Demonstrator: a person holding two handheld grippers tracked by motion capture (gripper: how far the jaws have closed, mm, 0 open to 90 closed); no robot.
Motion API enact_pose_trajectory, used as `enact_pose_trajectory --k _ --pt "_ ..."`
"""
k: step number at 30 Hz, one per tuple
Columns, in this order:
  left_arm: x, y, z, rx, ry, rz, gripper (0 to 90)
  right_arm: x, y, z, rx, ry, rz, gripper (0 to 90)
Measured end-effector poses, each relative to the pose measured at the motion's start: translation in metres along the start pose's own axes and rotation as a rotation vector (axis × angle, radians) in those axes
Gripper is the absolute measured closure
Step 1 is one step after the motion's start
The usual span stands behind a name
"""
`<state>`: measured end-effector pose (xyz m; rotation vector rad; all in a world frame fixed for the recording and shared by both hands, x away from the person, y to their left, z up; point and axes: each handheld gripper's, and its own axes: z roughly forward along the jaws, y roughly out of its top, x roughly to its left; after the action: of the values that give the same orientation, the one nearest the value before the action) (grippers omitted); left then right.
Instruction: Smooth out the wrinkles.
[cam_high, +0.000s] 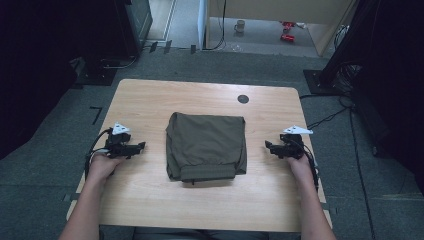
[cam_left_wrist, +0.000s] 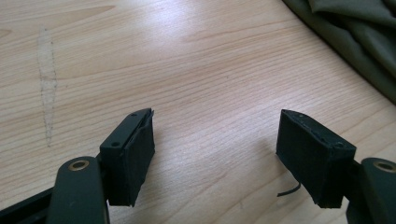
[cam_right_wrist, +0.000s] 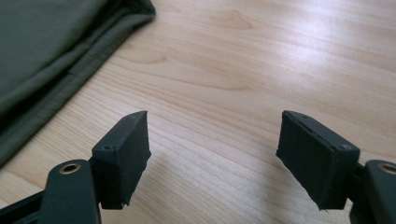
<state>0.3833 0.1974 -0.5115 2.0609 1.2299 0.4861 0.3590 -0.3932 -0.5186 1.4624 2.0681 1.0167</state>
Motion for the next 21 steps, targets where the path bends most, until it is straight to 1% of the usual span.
enact_pose_trajectory --k 2,5,8,10,13,21 --pt "0.0 -0.0008 0.0004 -0.007 0.002 0.005 28.4 -0.0015 -0.001 0.0011 0.009 -0.007 0.003 24.7" --pt "-0.0003 -0.0029 0.0012 -0.02 0.011 0.025 27.8 -0.0032 -0.0024 0.003 0.013 -0.015 0.003 24.5" --pt "0.0015 -0.0058 0.0017 -0.042 0.009 0.024 25.8 -0.0042 -0.0026 0.0038 0.007 -0.02 0.002 24.4" --pt "0.0025 -0.0058 0.0015 -0.04 0.02 0.014 25.1 -0.0037 -0.0025 0.0042 0.01 -0.026 -0.005 23.9" --pt "0.0027 -0.0058 0.0016 -0.038 0.025 0.012 24.2 -0.0011 -0.0024 0.0051 0.018 -0.037 -0.03 21.8" --pt "0.0019 -0.0055 0.002 -0.037 0.035 0.003 22.7 -0.0002 -0.0026 0.0054 0.025 -0.032 -0.035 17.9"
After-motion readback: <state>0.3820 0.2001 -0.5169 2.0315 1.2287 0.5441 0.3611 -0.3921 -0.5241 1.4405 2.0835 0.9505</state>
